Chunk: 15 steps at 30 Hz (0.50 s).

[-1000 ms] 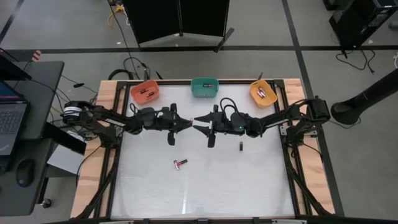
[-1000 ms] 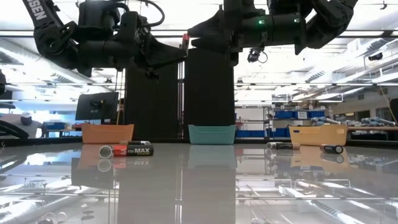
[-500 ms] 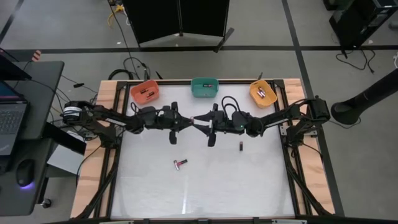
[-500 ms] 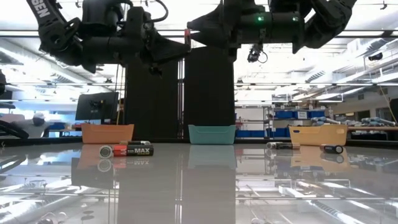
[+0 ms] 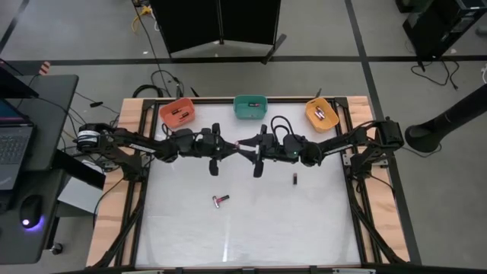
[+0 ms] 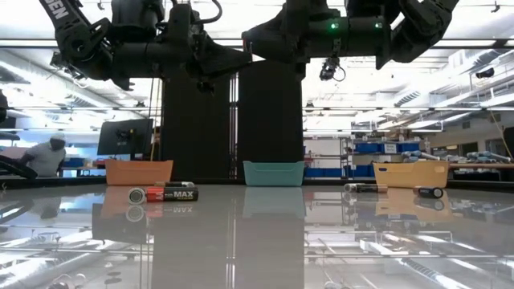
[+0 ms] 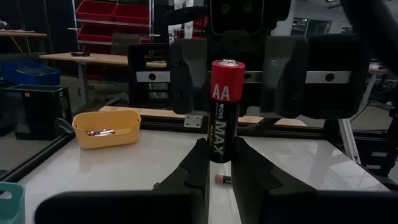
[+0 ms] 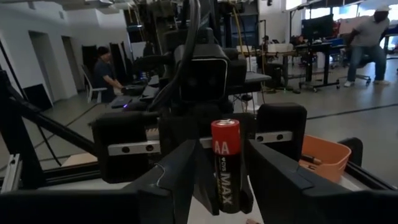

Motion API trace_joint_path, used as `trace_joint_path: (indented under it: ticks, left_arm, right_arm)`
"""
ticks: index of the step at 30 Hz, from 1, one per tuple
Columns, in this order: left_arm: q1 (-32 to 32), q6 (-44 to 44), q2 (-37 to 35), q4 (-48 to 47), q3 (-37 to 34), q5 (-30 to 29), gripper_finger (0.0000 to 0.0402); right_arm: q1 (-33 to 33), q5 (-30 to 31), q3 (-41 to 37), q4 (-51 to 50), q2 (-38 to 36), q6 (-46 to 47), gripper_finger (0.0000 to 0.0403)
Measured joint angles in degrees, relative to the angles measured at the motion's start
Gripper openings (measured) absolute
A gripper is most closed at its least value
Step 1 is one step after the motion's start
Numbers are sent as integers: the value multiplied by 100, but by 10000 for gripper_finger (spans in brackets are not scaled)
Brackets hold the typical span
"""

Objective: Sort batteries
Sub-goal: Put the red battery into the green bin

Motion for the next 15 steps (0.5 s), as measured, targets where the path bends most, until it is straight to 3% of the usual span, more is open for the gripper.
trace_joint_path:
  ticks: [15]
  left_arm:
    - [0, -150, 0, -3, 0, 11, 50]
  right_arm:
    - [-80, -51, 0, -12, 0, 4, 150]
